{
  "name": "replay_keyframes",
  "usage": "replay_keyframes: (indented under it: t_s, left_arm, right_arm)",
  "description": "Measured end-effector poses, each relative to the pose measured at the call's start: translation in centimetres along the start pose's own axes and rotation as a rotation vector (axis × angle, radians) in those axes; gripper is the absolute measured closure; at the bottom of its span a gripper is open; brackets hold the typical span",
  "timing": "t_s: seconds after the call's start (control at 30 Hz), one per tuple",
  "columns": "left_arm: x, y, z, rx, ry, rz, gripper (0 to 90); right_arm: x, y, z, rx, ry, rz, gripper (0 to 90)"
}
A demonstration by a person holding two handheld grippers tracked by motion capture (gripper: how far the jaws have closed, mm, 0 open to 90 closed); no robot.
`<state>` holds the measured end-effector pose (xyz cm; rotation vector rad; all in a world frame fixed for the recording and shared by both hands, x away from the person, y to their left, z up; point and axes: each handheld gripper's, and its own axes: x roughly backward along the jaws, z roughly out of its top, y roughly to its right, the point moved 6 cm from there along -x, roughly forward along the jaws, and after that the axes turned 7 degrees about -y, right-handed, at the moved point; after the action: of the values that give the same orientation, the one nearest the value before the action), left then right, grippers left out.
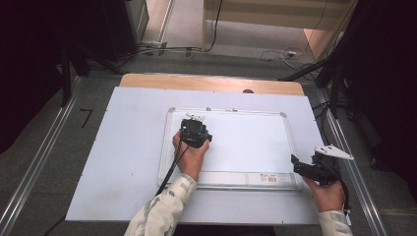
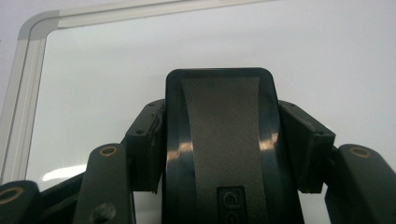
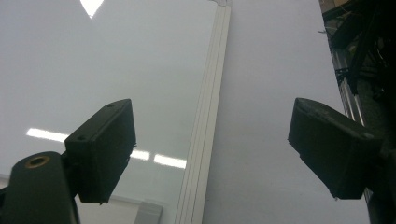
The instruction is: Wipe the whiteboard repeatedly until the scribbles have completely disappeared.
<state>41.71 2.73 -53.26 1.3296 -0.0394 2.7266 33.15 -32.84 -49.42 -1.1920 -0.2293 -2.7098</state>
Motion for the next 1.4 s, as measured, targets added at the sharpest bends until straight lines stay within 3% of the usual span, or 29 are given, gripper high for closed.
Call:
replay_keyframes:
  t_s: [0.3,0.53,0.77,0.97,1.4]
  left_arm:
    - [-1.2,-2.9,1.8,0.053,0.002,0.026,40.8]
    - [-1.0,-4.4,1.6,0.065,-0.004,0.034,40.7]
    - [-0.1,-4.6,0.4,0.068,0.001,0.013,40.1]
    - [0.6,-4.2,-0.6,0.047,0.000,-0.013,40.0]
    - [1.0,-4.1,-0.9,0.061,-0.001,-0.054,39.9]
  right_arm:
    - [0.2,0.5,-0.3,-0.013,0.001,-0.001,13.6]
    - [0.3,0.6,-0.4,-0.016,0.000,-0.004,13.6]
    - [0.2,0.5,-0.3,-0.014,0.000,-0.005,13.6]
    - [0.1,0.3,-0.3,-0.010,-0.001,-0.006,13.6]
    - [0.0,0.2,-0.1,-0.005,-0.003,-0.002,13.6]
